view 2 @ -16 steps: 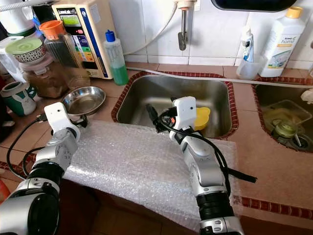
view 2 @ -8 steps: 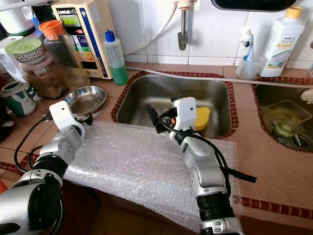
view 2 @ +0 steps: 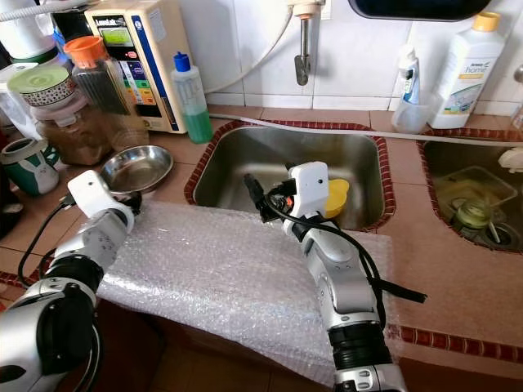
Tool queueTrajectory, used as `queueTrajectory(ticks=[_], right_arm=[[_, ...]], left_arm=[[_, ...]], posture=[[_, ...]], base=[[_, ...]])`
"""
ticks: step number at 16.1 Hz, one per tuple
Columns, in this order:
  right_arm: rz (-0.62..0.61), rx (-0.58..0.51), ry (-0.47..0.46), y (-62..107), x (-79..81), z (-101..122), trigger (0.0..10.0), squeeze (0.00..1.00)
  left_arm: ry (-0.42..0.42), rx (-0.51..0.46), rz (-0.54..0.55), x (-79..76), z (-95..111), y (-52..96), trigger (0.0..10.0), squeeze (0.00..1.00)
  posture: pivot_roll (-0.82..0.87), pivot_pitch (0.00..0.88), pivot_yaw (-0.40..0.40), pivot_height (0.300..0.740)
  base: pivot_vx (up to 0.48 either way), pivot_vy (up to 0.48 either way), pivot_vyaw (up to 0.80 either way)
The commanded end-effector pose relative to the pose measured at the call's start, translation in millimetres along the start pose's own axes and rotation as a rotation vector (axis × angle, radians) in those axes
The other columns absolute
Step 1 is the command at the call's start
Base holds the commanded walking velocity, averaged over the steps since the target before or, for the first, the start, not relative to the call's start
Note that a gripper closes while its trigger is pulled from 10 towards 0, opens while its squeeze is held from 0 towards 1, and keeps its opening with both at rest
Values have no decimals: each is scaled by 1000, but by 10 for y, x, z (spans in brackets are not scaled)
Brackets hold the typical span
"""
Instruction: Kitchen organization
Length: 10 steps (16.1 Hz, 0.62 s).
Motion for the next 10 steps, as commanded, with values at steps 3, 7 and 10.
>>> queueTrajectory(ticks=[3, 7, 10], right_arm=[[7, 1, -7, -8, 42, 6, 10000, 1000], [1, 3, -6, -4, 30, 1, 10000, 1000], [-1, 4, -5, -3, 29, -7, 10000, 1000]], left_arm=[[13, 64, 65, 209, -159, -11, 0, 0], [-4, 61, 61, 202, -145, -12, 0, 0], [-34, 56, 54, 192, -134, -13, 0, 0]], posture=[[-12, 5, 117, 740], [-13, 8, 121, 740], [-9, 6, 123, 740]], base=[[0, 0, 0], [0, 0, 0], [0, 0, 0]])
Point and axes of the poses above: a point about 5 cm out from each wrist's last joint towards the gripper, its own y axis pointing back from the gripper into the wrist, its own z axis along the axis of the wrist's last joint, x = y × z, the point moved 6 cm from there along -y, pointing out of the wrist towards the gripper, and after that the axes turned 2 degrees about -y, right-handed, at the moved point
